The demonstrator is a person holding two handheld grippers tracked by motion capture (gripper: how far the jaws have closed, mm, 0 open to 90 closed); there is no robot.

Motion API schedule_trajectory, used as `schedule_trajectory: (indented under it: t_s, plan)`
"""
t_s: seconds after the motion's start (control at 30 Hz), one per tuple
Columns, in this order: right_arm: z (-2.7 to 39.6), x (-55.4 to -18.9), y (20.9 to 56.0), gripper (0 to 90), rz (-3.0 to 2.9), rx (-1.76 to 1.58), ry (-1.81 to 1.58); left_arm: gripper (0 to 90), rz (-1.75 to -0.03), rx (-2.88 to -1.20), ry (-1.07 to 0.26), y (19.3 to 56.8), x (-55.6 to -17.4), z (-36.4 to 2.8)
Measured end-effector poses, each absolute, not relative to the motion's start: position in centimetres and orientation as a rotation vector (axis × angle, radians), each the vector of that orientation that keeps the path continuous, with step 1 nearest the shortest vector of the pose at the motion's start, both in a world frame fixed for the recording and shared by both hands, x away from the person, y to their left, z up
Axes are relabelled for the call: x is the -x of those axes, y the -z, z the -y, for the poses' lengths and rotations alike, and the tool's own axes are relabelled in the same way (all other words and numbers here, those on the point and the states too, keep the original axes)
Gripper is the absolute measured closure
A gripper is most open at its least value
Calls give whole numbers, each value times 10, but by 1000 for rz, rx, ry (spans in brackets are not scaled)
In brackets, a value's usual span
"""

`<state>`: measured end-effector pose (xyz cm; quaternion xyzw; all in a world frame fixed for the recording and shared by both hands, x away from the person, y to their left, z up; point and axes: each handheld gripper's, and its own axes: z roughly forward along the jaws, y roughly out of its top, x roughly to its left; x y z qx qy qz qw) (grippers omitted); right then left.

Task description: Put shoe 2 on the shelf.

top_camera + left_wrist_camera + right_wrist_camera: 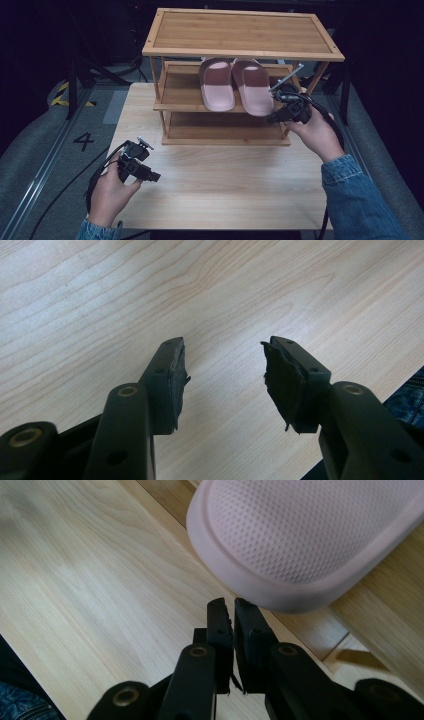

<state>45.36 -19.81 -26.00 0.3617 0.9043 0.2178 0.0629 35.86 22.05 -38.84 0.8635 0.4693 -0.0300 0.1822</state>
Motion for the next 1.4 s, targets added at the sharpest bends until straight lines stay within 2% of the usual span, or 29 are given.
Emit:
schedule_trajectory:
  t_s: [0.3,0.6,0.7,0.87,1.1,1.4]
  plan:
    - [179,-459,261,899,-2739,-1057,-649,507,-1334,-2436,87,390,-356,-223]
    - [172,-459,262,887,-2758,-1033,-688,507,-1325,-2439,83,389,-358,-222]
    - [173,-456,261,820,-2750,-1027,-688,507,-1320,-2440,86,389,-358,-222]
    - [192,-440,252,625,-2709,-1024,-767,507,-1309,-2441,86,388,-362,-220]
    - [233,-416,248,565,-2679,-1095,-739,506,-1291,-2460,99,388,-366,-213]
    - [286,-394,265,506,-2631,-1213,-626,503,-1272,-2477,114,390,-371,-208]
